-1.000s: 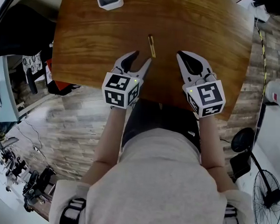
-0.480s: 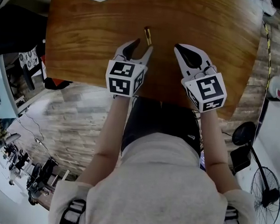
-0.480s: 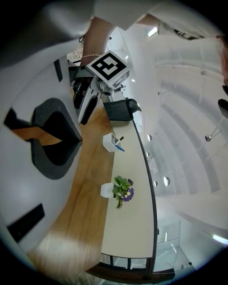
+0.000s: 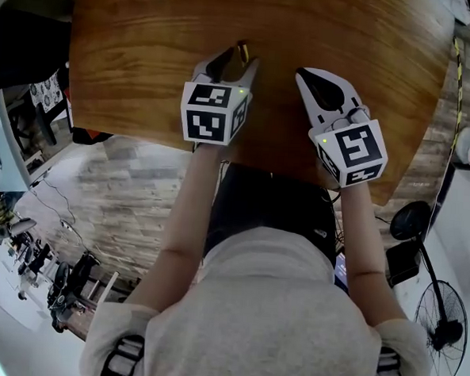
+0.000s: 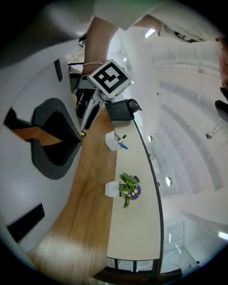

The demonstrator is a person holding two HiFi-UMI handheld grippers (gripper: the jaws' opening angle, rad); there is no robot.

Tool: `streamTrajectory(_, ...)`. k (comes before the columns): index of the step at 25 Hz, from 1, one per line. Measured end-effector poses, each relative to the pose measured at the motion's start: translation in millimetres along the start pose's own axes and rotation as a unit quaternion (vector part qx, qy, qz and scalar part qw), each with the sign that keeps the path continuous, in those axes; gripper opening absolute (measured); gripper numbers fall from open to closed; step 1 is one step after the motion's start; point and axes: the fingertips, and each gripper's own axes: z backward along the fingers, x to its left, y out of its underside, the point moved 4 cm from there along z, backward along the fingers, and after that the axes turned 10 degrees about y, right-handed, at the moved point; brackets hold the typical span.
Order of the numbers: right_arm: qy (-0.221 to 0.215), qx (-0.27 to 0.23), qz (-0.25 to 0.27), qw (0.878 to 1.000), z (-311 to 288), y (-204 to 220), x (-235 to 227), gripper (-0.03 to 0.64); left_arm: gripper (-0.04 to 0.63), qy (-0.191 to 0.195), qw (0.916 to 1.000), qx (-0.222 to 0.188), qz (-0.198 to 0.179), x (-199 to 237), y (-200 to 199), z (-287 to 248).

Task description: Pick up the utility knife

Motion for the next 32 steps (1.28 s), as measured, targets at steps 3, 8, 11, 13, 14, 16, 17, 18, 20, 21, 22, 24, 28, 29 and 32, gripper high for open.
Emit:
streamTrajectory(3, -0.002, 0.002, -0.006, 1.0, -3.5, 1.4, -3.2, 0.011, 0.198, -0.008, 0.9999, 0.009, -0.01, 4.2, -2.2, -3.8)
streamTrajectory(8, -0.007, 0.006, -0.022, 1.0, -3.3, 6.0, -2.0, 0.011, 0.176, -0.015, 0.9997, 0.019, -0.008, 5.1, 1.0, -10.8)
streamTrajectory(11, -0.013, 0.011, -0.025, 1.0, -2.5, 11.2, -1.9, 0.011, 0.155, -0.032, 0.9993, 0.017, -0.011, 4.4, 2.1, -12.9)
streamTrajectory(13, -0.013, 0.013, -0.029, 0.999, -1.9, 12.7, -1.3, 0.011, 0.132, -0.042, 0.9988, 0.019, -0.017, 5.9, 2.2, -13.0)
streamTrajectory(14, -0.014, 0.014, -0.03, 0.999, -1.7, 13.3, -0.5, 0.011, 0.132, -0.045, 0.9986, 0.02, -0.02, 6.9, 2.4, -12.9)
streamTrajectory(16, -0.016, 0.017, -0.032, 0.999, -1.7, 14.8, 1.1, 0.011, 0.132, -0.044, 0.9986, 0.02, -0.023, 7.3, 1.6, -13.4)
streamTrajectory(17, -0.017, 0.018, -0.032, 0.999, -1.8, 15.8, 1.9, 0.011, 0.13, -0.043, 0.9986, 0.021, -0.023, 7.1, 1.8, -13.8)
streamTrajectory(18, -0.019, 0.019, -0.031, 0.999, -2.2, 16.7, 2.6, 0.011, 0.127, -0.043, 0.9986, 0.023, -0.023, 7.1, 2.9, -14.2)
streamTrajectory(20, -0.02, 0.02, -0.029, 0.999, -3.0, 17.0, 3.8, 0.011, 0.121, -0.043, 0.9985, 0.025, -0.023, 7.3, 4.2, -14.7)
streamTrajectory(21, -0.019, 0.02, -0.029, 0.999, -2.9, 16.3, 4.1, 0.011, 0.117, -0.043, 0.9985, 0.025, -0.024, 7.0, 3.4, -14.6)
streamTrajectory(22, -0.019, 0.019, -0.028, 0.999, -2.1, 15.3, 4.4, 0.011, 0.112, -0.043, 0.9985, 0.023, -0.025, 6.4, 2.4, -14.3)
streamTrajectory(24, -0.018, 0.019, -0.028, 0.999, -0.7, 13.8, 5.1, 0.011, 0.101, -0.043, 0.9985, 0.024, -0.025, 5.9, 1.8, -13.3)
streamTrajectory(28, -0.015, 0.019, -0.026, 0.999, -0.9, 13.4, 6.0, 0.012, 0.071, -0.041, 0.9984, 0.028, -0.027, 8.9, 3.8, -12.2)
streamTrajectory(29, -0.013, 0.019, -0.026, 0.999, 0.0, 13.5, 5.3, 0.011, 0.067, -0.039, 0.9985, 0.029, -0.027, 8.3, 3.8, -11.8)
streamTrajectory(32, 0.0, 0.019, -0.031, 0.999, 2.7, 14.9, -0.6, 0.011, 0.067, -0.031, 0.9987, 0.033, -0.025, 5.9, 4.9, -10.3)
